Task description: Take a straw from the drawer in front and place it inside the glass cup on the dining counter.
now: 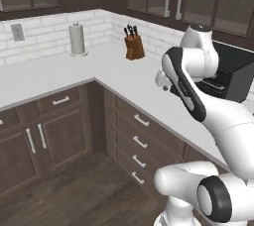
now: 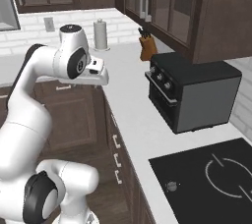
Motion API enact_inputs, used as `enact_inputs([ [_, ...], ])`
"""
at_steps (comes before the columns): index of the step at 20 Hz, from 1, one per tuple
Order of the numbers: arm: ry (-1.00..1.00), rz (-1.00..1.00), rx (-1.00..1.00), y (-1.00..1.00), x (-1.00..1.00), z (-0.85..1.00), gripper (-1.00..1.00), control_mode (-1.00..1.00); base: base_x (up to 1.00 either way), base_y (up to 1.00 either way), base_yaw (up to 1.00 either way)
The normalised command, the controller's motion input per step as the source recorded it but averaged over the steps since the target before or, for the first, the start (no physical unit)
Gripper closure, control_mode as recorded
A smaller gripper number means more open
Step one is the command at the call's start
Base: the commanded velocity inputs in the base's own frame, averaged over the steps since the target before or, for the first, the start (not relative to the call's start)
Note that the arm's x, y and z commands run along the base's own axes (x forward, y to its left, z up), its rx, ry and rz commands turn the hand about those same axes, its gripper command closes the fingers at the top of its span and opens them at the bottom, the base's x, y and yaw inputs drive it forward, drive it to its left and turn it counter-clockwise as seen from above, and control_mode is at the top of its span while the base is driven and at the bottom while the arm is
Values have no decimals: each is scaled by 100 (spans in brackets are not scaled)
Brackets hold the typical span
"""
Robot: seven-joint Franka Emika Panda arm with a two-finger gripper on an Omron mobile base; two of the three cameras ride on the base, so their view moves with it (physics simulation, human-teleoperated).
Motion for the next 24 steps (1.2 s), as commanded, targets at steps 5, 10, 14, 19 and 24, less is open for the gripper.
enact_inputs([
  [5,-3,17,0,-18,1,-1,-100,-100,0,0,0],
  [10,0,6,-23,65,18,-39,-100,-100,0,0,0],
  [14,-6,0,-40,89,13,-60,-100,-100,0,0,0],
  [19,-9,0,-41,61,15,-72,-100,-100,0,0,0],
  [24,-4,0,-33,19,29,-67,-100,-100,0,0,0],
])
